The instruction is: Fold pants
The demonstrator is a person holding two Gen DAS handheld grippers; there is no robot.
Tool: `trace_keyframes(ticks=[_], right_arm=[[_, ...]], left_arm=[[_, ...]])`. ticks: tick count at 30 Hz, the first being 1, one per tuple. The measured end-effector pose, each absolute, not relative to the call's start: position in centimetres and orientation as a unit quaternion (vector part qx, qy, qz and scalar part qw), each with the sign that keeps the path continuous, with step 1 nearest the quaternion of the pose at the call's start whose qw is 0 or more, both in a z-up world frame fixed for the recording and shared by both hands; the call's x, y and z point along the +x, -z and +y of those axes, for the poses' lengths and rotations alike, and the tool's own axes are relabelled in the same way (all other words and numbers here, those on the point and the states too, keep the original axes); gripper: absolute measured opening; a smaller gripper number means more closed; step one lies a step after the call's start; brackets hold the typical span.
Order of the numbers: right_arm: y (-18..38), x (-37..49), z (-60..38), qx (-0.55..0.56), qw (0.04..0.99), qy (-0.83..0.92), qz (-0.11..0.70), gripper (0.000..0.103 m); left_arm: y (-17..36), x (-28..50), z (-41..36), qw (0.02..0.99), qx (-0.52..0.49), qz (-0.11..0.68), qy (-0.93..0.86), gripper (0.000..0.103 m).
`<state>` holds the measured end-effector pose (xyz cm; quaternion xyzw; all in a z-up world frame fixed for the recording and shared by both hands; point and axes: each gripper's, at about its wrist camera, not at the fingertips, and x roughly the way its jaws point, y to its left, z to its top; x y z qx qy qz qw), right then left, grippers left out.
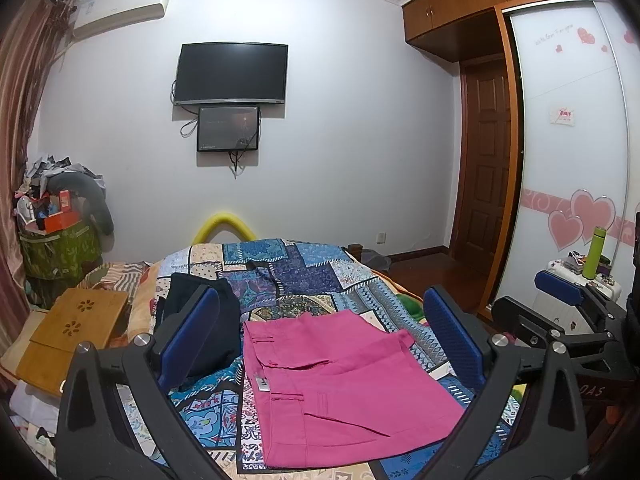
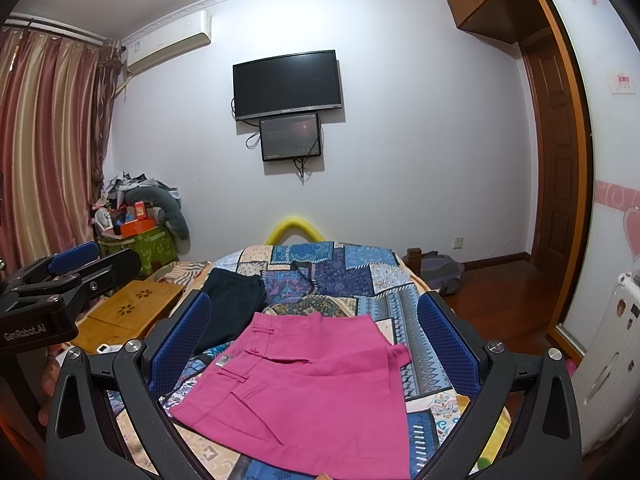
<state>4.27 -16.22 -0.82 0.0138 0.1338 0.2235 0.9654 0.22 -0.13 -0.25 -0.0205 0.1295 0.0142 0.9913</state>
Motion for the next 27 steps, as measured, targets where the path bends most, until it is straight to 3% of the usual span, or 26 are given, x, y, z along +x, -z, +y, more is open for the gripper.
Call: trace_keyframes(ticks=[13, 27], right_arm=[[3.0, 7.9, -16.8, 0.014, 0.964, -0.204, 0.17, 0.103], [10.0, 16.6, -18.1, -0.015, 0.94, -0.181, 0.289, 0.103]], left_arm=[[2.7, 6.6, 1.7, 0.98, -0.028, 0.194, -0.023, 0.103], [12.0, 18.6, 6.7, 0.928, -0.009, 0.368, -0.061, 0.103]])
